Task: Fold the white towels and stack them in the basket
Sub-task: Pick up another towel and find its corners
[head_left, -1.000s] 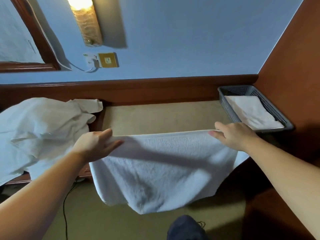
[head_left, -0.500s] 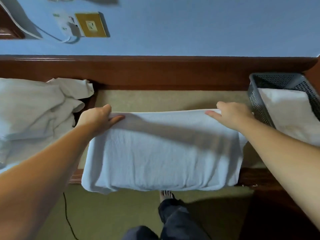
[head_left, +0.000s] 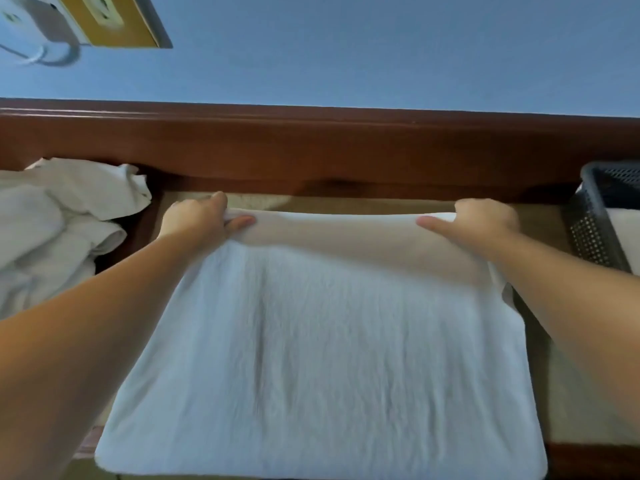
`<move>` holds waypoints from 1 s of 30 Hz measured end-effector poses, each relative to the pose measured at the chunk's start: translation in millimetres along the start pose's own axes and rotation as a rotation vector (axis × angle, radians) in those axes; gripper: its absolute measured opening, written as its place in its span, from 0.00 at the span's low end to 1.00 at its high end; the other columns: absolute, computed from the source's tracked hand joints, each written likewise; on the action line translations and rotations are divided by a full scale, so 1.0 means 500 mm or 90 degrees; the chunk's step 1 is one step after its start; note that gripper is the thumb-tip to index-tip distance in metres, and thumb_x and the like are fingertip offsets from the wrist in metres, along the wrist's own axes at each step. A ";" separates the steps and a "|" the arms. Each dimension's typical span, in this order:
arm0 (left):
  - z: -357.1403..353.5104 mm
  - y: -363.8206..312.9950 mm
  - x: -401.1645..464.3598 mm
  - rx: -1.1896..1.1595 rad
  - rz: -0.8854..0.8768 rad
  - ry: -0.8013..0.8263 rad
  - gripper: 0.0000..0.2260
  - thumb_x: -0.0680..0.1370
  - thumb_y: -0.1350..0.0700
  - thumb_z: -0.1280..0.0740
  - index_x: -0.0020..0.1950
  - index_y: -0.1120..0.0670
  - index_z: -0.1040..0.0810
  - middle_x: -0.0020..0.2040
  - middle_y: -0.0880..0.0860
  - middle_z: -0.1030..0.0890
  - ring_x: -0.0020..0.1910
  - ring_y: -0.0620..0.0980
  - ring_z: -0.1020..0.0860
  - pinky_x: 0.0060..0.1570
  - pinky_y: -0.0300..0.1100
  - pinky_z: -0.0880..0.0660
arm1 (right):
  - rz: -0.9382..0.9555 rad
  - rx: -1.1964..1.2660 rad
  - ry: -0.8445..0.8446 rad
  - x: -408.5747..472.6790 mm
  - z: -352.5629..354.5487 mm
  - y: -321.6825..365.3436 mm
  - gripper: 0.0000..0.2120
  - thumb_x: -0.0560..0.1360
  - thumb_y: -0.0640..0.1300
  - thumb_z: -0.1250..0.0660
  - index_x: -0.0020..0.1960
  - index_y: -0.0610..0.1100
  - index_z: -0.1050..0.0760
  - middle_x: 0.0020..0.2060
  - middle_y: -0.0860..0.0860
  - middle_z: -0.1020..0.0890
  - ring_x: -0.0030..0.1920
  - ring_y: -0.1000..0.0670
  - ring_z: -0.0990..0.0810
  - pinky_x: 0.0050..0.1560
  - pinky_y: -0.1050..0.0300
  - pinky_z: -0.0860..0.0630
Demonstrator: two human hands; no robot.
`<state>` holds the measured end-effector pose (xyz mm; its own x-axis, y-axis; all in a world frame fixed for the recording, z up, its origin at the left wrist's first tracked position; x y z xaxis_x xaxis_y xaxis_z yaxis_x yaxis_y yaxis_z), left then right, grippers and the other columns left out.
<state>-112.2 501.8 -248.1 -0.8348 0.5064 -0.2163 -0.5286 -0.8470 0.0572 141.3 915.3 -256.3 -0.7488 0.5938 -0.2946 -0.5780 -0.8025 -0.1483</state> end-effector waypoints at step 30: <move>-0.122 -0.001 0.225 -0.039 0.116 -0.062 0.34 0.77 0.24 0.48 0.58 0.53 0.25 0.58 0.57 0.20 0.63 0.62 0.27 0.59 0.59 0.32 | -0.306 0.094 -0.067 0.194 -0.092 -0.055 0.61 0.60 0.88 0.44 0.70 0.38 0.29 0.67 0.39 0.25 0.71 0.38 0.33 0.73 0.28 0.46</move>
<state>-196.4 549.5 -331.8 -0.9283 0.3546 -0.1120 -0.3596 -0.9327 0.0274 99.7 992.3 -324.0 -0.4107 0.9027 -0.1284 -0.8991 -0.4244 -0.1071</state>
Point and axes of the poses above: each hand's wrist, its own x-axis towards the middle knuckle, its own z-axis out of the back of the hand, y = z × x, the point moved 10 cm from there along x, towards the middle knuckle
